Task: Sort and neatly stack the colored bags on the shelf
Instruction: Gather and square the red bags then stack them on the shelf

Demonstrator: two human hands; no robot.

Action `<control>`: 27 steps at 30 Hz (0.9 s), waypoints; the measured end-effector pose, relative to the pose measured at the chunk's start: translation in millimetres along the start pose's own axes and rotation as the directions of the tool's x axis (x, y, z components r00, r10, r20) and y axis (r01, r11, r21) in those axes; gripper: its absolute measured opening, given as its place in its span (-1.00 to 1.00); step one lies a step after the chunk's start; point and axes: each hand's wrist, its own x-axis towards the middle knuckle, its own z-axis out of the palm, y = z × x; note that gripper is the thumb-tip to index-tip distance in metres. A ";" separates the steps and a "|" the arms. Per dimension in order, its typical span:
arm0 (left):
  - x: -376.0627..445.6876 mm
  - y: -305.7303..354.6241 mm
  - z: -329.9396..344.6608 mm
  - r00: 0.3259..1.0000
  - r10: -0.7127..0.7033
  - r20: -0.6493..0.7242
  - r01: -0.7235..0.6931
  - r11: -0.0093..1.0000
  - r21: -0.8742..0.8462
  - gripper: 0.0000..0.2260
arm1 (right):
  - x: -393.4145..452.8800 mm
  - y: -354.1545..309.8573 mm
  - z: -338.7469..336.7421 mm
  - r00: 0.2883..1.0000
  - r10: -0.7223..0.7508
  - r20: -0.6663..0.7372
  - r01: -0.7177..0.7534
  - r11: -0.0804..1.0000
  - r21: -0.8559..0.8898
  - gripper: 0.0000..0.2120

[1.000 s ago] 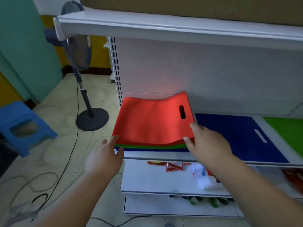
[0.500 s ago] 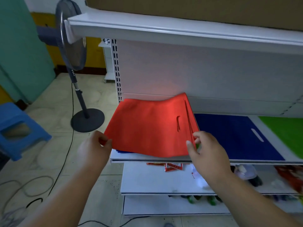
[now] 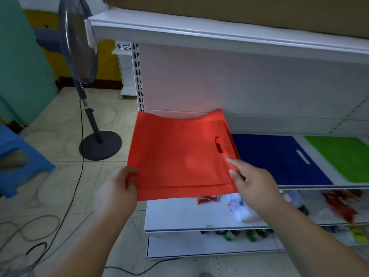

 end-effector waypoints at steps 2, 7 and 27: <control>-14.6 2.8 8.5 0.995 0.039 -0.087 -0.047 0.995 -0.087 -0.76 | -10.8 4.7 -6.5 0.990 -0.092 -0.109 0.085 0.994 -0.068 -0.64; -42.9 44.0 27.1 0.983 0.079 -0.165 -0.121 0.958 -0.259 -0.76 | -30.3 31.9 -43.7 0.946 -0.100 -0.307 0.092 0.995 -0.041 -0.63; -244.5 391.2 340.4 0.839 0.493 0.230 -0.380 0.833 -0.402 -0.76 | -188.9 405.1 -340.8 0.738 0.224 -0.637 -0.348 0.935 -0.074 -0.64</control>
